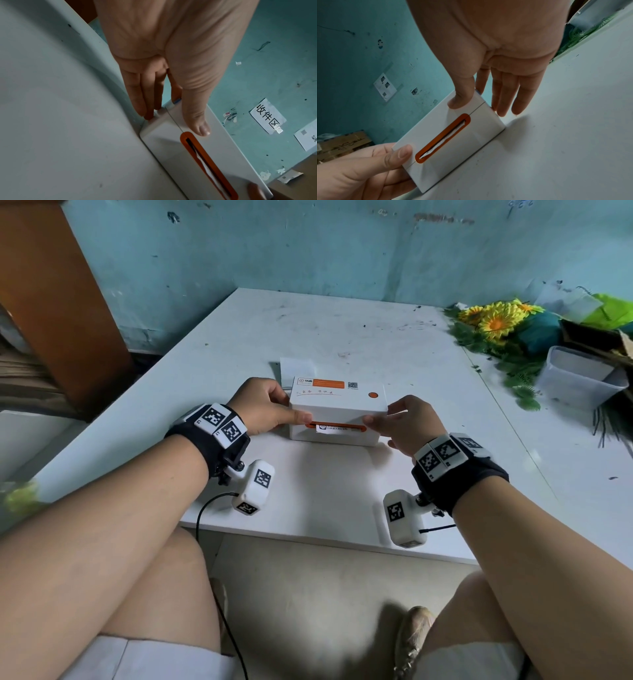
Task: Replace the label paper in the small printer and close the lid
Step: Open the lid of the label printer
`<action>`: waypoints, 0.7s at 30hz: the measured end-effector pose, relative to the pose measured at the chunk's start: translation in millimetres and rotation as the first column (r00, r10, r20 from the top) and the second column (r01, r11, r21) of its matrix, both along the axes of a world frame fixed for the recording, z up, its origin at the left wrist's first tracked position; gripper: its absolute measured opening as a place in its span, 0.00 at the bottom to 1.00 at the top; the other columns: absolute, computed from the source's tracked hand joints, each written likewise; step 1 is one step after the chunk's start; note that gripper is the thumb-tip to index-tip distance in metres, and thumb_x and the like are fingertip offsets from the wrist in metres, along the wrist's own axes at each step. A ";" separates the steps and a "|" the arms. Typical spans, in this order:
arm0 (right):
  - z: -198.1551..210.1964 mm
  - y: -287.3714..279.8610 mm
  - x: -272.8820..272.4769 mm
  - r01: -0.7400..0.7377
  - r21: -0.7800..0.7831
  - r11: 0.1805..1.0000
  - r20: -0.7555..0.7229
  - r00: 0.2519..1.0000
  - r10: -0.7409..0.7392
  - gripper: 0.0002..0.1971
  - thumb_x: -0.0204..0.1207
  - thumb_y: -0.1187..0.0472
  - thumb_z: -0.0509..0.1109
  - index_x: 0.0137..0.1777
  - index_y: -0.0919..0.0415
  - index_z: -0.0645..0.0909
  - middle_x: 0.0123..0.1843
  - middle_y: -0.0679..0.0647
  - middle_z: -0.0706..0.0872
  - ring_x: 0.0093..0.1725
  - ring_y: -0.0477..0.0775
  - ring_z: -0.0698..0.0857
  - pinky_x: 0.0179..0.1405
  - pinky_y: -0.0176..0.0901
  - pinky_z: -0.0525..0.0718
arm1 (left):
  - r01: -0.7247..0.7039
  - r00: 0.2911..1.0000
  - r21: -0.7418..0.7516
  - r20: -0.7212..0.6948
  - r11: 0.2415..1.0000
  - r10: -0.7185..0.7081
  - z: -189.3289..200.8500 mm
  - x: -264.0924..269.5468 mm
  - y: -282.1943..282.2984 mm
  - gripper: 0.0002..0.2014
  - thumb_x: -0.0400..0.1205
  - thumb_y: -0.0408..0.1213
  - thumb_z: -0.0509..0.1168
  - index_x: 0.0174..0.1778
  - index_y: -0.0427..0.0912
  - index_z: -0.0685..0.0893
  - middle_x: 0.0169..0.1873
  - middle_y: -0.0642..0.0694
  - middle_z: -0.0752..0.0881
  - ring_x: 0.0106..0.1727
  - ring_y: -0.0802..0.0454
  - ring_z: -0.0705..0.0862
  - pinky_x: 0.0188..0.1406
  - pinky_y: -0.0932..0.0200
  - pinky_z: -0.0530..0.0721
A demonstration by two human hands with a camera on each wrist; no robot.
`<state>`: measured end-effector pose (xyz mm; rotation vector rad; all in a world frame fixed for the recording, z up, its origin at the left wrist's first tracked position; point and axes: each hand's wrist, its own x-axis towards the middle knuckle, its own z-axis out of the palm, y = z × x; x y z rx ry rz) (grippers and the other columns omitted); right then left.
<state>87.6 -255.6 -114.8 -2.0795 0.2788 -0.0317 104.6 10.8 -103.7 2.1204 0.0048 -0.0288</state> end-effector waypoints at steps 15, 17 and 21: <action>2.4 0.9 -3.1 0.000 0.056 0.998 -0.007 1.000 0.000 0.21 0.71 0.52 0.89 0.45 0.53 0.77 0.46 0.55 0.91 0.55 0.69 0.96 0.63 0.71 0.93 | 0.073 0.997 0.056 0.005 0.996 -0.073 6.8 -3.2 -0.6 0.17 0.71 0.40 0.88 0.32 0.47 0.84 0.37 0.48 0.91 0.43 0.48 0.87 0.50 0.53 0.85; 3.5 -0.4 -3.5 0.002 0.070 0.998 -0.012 1.000 -0.001 0.21 0.71 0.52 0.90 0.46 0.54 0.78 0.46 0.54 0.90 0.56 0.69 0.96 0.63 0.70 0.93 | 0.078 0.997 0.053 0.010 0.996 -0.078 6.0 -3.7 -0.5 0.16 0.72 0.40 0.88 0.33 0.48 0.85 0.36 0.50 0.91 0.41 0.50 0.88 0.50 0.54 0.86; 5.6 -2.9 -4.8 -0.028 0.024 0.999 0.012 1.000 0.028 0.21 0.69 0.49 0.90 0.45 0.54 0.79 0.45 0.51 0.87 0.61 0.68 0.92 0.66 0.71 0.91 | 0.099 0.995 0.066 0.025 0.993 -0.101 5.0 -4.6 -0.9 0.15 0.72 0.40 0.87 0.33 0.49 0.84 0.36 0.56 0.91 0.35 0.63 0.86 0.42 0.61 0.84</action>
